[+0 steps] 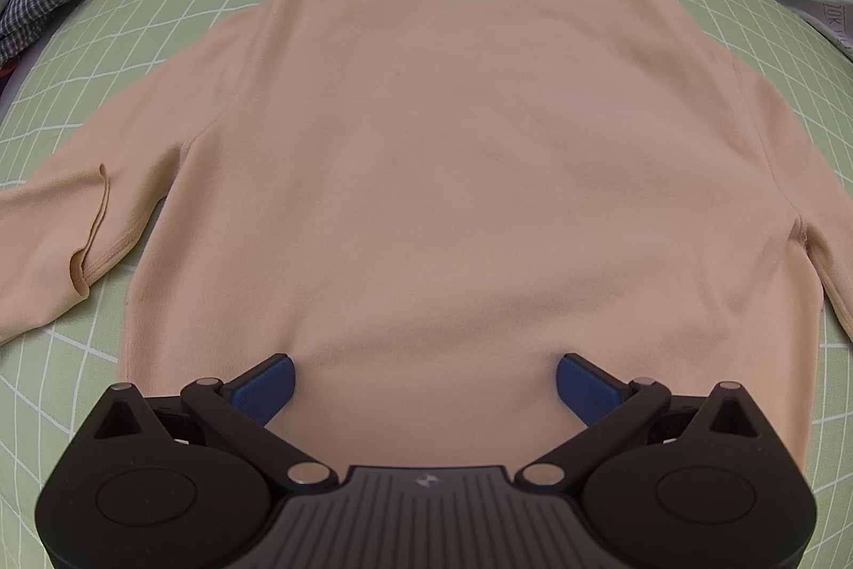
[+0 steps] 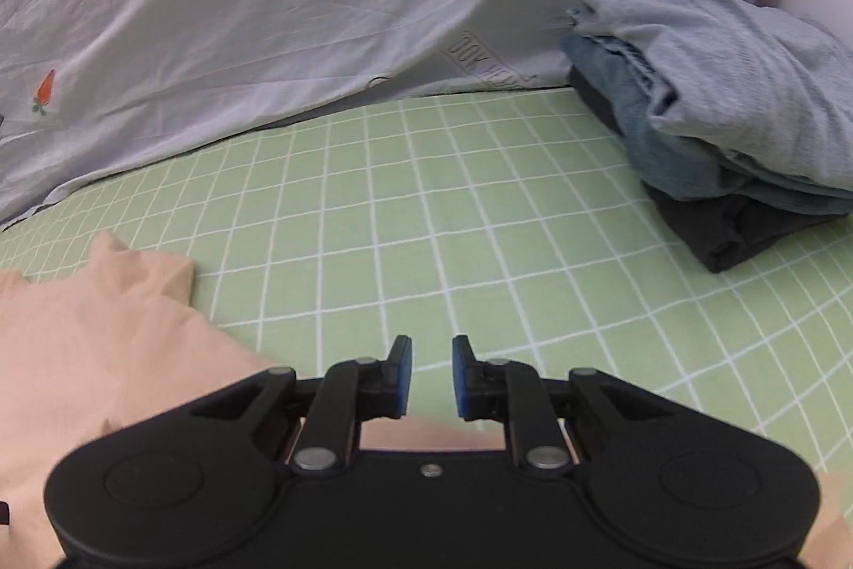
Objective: Fold clothes
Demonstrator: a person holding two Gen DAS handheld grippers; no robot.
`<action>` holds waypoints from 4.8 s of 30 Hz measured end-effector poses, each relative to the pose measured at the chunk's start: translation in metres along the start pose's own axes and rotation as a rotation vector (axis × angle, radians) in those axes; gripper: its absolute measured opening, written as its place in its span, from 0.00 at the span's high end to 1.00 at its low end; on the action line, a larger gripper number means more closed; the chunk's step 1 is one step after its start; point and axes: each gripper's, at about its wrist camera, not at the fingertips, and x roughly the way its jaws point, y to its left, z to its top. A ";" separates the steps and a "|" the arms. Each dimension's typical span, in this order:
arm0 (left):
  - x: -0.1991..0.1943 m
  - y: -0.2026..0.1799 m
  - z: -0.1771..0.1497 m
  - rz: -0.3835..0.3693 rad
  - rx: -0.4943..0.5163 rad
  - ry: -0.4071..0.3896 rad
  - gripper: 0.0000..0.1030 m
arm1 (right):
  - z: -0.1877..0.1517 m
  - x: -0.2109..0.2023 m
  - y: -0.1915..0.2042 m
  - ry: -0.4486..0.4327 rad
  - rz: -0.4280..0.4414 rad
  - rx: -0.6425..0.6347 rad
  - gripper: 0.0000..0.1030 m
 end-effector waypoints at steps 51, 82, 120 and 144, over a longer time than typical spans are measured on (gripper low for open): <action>0.002 -0.008 0.008 -0.009 0.034 -0.022 0.00 | 0.020 0.048 0.084 0.068 0.514 0.039 0.73; 0.004 -0.008 0.000 -0.009 0.035 -0.032 0.00 | 0.018 0.045 0.097 0.011 0.334 -0.257 0.96; -0.001 -0.013 0.007 0.012 -0.034 0.037 0.00 | -0.094 -0.074 -0.173 -0.039 -0.398 0.402 0.95; -0.047 0.003 -0.030 0.073 -0.059 -0.022 0.02 | -0.093 -0.117 -0.102 -0.062 -0.570 0.215 0.05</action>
